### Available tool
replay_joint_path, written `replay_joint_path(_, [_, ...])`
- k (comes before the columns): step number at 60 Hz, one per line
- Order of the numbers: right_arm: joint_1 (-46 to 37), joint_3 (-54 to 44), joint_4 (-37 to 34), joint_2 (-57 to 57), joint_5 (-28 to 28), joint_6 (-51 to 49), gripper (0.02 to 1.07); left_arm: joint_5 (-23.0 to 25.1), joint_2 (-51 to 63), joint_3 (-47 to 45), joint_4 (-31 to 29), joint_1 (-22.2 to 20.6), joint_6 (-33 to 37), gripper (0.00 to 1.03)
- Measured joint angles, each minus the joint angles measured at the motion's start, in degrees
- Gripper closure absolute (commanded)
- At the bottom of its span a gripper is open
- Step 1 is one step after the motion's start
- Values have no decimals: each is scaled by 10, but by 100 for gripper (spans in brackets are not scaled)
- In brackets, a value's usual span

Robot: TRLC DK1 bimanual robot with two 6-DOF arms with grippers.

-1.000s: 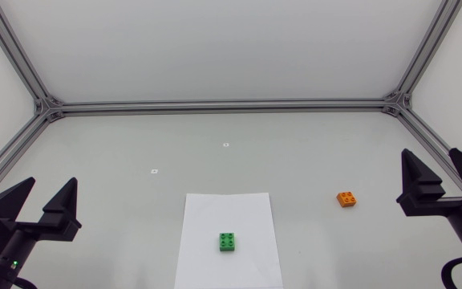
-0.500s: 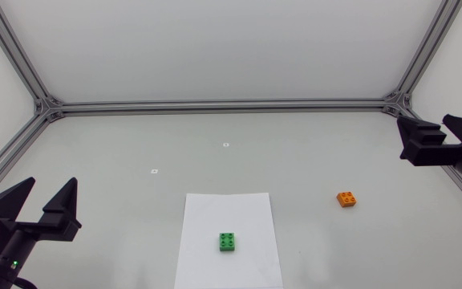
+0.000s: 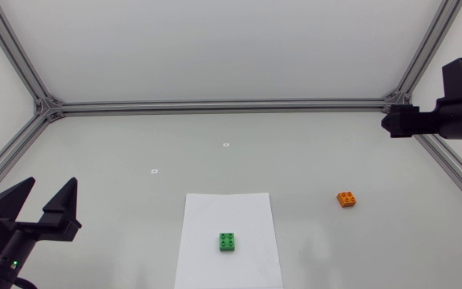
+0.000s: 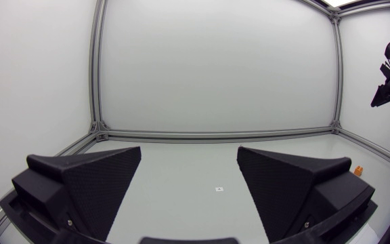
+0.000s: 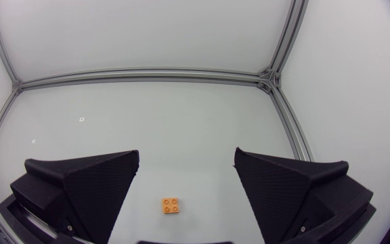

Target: Pick up the orange 2x2 brick with the right arm and stack it on top of the green 2x2 brick in the center

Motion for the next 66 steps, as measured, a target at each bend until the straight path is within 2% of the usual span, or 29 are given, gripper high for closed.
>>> replay_joint_path(13, [-3, 89, -131, 102, -4, -31, 7, 0, 0, 0, 0, 0, 0, 4])
replay_joint_path(19, [-3, 121, -162, 152, -11, -43, 7, 0, 0, 0, 0, 0, 0, 4])
replay_joint_path(32, [-3, 143, -182, 216, -31, -59, 7, 0, 0, 0, 0, 0, 0, 4])
replay_joint_path(45, [-3, 145, -211, 296, -32, -157, 7, 0, 0, 0, 0, 0, 0, 4])
replay_joint_path(66, [17, 145, -207, 382, -19, -158, 7, 0, 0, 0, 0, 0, 0, 4])
